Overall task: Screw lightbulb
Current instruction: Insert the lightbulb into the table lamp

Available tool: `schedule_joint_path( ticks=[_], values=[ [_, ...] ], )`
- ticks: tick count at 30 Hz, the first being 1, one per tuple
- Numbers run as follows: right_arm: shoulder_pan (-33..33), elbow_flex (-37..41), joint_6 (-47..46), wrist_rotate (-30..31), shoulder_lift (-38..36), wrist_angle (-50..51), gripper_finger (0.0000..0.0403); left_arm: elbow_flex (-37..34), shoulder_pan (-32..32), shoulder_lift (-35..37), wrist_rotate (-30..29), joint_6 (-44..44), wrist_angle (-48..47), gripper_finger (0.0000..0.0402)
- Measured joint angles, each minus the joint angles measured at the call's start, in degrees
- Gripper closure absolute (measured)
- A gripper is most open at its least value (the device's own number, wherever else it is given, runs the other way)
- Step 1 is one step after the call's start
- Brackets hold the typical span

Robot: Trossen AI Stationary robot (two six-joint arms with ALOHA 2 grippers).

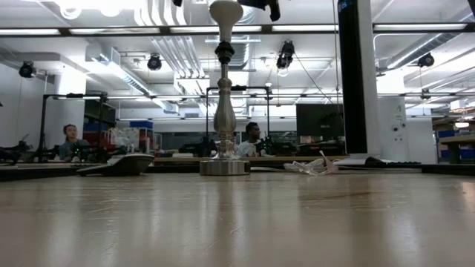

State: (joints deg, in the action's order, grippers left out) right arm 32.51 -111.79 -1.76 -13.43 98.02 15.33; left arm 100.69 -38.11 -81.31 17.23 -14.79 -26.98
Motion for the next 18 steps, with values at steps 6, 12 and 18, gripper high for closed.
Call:
schedule_joint_path(
  ticks=[6, 12, 18],
  values=[
    [-0.1, 2.5, -0.1, 0.0, -0.1, -1.5, 0.0403, -0.3, 0.1, -1.4, -0.6, 0.1, -0.6, 0.0390],
    [-0.1, 2.6, 0.4, 0.1, -0.1, -1.6, 0.0403, -0.3, 0.0, -2.1, -2.2, 0.1, -0.2, 0.0390],
    [-0.1, 2.7, 0.0, 0.2, -0.1, -2.5, 0.0403, -0.2, -0.1, -2.1, -2.8, 0.9, -0.4, 0.0390]
  ],
)
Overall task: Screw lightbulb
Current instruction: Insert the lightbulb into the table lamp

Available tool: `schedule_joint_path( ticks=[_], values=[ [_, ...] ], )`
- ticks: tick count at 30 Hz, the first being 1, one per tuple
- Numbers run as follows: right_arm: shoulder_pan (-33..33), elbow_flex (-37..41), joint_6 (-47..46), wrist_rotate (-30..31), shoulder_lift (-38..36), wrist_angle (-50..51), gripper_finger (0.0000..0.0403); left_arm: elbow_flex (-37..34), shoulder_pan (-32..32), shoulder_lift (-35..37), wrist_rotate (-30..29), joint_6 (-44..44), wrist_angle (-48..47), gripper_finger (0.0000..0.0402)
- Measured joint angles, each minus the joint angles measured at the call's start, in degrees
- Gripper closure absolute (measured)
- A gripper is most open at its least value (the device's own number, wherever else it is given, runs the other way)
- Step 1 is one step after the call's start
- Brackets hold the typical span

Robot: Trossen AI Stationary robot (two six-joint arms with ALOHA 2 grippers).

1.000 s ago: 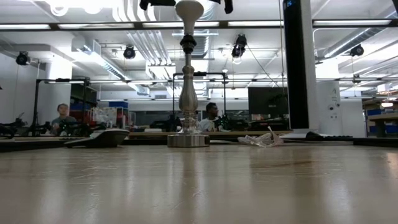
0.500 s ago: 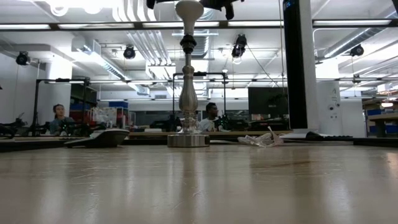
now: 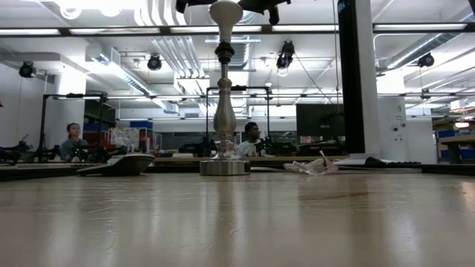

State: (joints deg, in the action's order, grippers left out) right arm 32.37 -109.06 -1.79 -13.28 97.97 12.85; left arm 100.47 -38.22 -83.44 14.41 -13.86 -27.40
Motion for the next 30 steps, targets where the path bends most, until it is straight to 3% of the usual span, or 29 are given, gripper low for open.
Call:
schedule_joint_path(
  ticks=[30],
  values=[
    [-0.7, 0.1, -2.8, -0.8, 0.1, 0.0, 0.0403, -0.2, -0.8, 0.1, -2.1, 0.8, 0.8, 0.0393]
  ],
)
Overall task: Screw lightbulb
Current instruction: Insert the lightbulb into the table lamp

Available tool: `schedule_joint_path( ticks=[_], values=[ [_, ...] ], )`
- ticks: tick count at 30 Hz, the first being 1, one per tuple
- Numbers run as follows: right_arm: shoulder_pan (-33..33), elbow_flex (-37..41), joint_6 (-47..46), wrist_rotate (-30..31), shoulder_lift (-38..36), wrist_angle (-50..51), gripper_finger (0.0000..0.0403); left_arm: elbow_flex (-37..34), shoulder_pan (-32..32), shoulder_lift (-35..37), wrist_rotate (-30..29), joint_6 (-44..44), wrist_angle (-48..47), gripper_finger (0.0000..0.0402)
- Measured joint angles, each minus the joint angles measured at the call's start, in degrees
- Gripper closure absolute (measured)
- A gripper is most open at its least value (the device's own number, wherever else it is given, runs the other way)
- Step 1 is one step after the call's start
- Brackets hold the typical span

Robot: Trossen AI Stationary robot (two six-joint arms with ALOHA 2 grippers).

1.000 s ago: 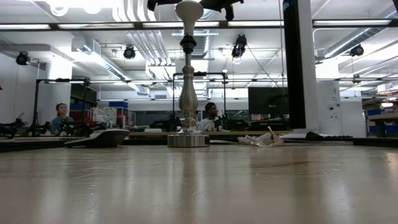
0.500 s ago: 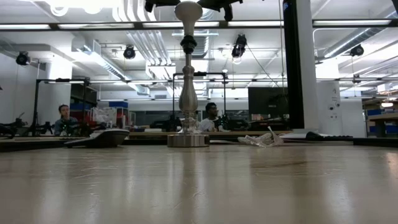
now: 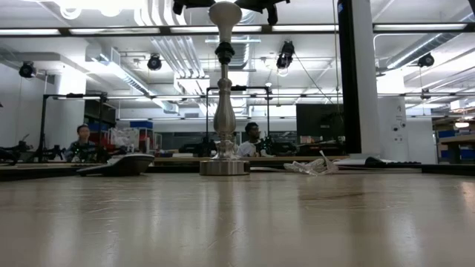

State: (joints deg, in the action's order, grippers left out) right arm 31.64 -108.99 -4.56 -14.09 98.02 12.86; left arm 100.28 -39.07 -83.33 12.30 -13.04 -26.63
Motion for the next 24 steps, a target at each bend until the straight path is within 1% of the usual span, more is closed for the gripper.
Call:
schedule_joint_path(
  ticks=[7, 17, 24],
  values=[
    [-0.2, 0.0, 0.0, -0.8, 0.0, 0.2, 0.0403, 0.0, -0.1, 0.0, 0.0, 0.0, 0.3, 0.0400],
    [-0.3, 0.0, 1.6, -1.4, -0.6, -0.4, 0.0403, 0.0, -0.1, 0.8, 0.0, 0.0, 0.3, 0.0383],
    [-0.3, -1.4, 2.6, 0.2, -1.2, -1.6, 0.0403, 0.0, -0.1, 1.6, 0.0, 0.0, -0.4, 0.0376]
  ],
)
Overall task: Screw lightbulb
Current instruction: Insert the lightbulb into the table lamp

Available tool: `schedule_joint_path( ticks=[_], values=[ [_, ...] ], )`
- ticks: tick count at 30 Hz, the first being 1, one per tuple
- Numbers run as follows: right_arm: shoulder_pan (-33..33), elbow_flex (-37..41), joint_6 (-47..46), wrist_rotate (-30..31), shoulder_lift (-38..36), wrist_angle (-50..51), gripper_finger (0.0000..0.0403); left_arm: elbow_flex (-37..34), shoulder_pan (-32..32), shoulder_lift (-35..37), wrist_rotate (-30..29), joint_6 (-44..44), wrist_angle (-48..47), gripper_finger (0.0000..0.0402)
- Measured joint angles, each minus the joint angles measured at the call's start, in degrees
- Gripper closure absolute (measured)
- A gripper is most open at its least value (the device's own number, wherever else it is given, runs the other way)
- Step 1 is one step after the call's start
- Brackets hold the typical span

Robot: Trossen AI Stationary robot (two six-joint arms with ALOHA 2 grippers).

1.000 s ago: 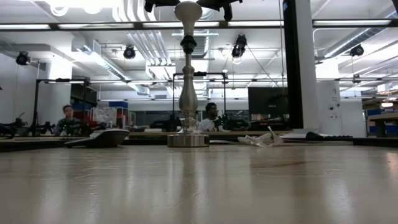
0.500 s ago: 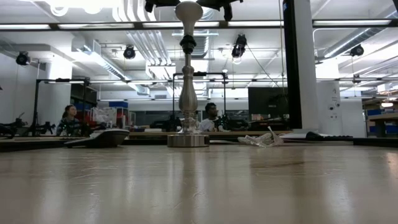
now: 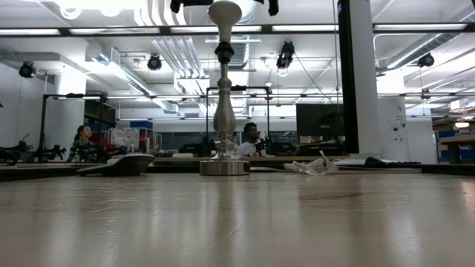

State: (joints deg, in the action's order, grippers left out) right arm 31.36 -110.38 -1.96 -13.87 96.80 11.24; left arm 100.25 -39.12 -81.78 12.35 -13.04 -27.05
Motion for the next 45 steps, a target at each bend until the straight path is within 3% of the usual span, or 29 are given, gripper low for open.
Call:
schedule_joint_path(
  ticks=[9, 45],
  values=[
    [0.7, 0.8, 1.6, 1.8, 0.9, 0.9, 0.0403, -0.2, 0.1, 0.3, 3.5, -0.4, -1.8, 0.0379],
    [-0.8, 1.2, -1.0, -1.6, 1.2, 0.2, 0.0403, 0.1, 0.0, 1.0, -5.1, -1.2, -2.8, 0.0380]
  ],
)
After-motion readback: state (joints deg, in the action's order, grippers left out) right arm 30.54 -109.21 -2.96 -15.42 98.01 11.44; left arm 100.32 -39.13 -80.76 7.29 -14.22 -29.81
